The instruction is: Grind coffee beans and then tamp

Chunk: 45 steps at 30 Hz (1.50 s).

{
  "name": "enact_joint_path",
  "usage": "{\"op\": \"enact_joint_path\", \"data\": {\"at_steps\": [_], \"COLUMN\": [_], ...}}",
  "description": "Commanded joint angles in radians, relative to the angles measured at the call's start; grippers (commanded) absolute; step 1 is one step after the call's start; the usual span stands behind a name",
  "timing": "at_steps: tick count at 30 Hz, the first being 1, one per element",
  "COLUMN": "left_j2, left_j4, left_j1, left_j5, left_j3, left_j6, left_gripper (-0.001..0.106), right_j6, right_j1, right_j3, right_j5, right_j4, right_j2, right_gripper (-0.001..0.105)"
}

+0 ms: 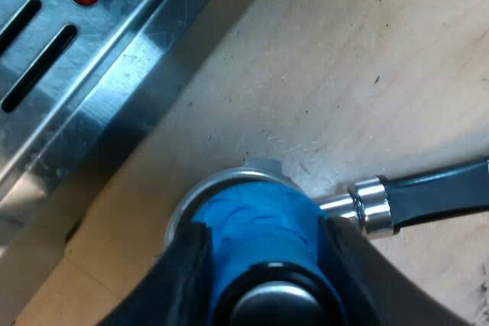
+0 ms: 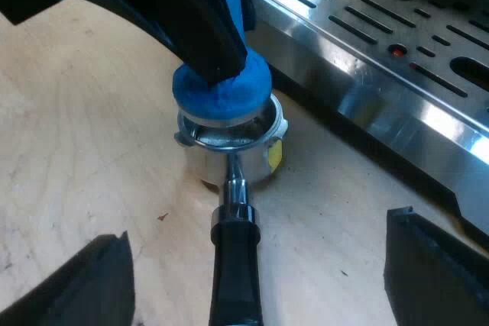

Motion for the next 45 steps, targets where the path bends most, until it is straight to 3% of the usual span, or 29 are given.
{"op": "enact_joint_path", "data": {"at_steps": [1, 17, 23, 45], "left_j2": [0.002, 0.066, 0.066, 0.083], "left_j4": [-0.018, -0.026, -0.051, -0.051], "left_j1": [0.0, 0.0, 0.0, 0.0], "left_j5": [-0.026, -0.029, 0.022, 0.039], "left_j3": [-0.003, 0.003, 0.007, 0.007], "left_j6": [-0.013, -0.013, -0.013, -0.013], "left_gripper": [0.0, 0.0, 0.0, 0.0], "right_j6": [-0.004, -0.004, -0.004, -0.004], "right_j1": [0.002, 0.002, 0.002, 0.002], "right_j3": [-0.001, -0.001, -0.001, -0.001], "right_j5": [-0.001, -0.001, -0.001, -0.001], "right_j4": [-0.016, -0.016, -0.016, -0.016], "right_j2": [-0.006, -0.006, -0.006, -0.006], "right_gripper": [0.069, 0.069, 0.069, 0.069]}}
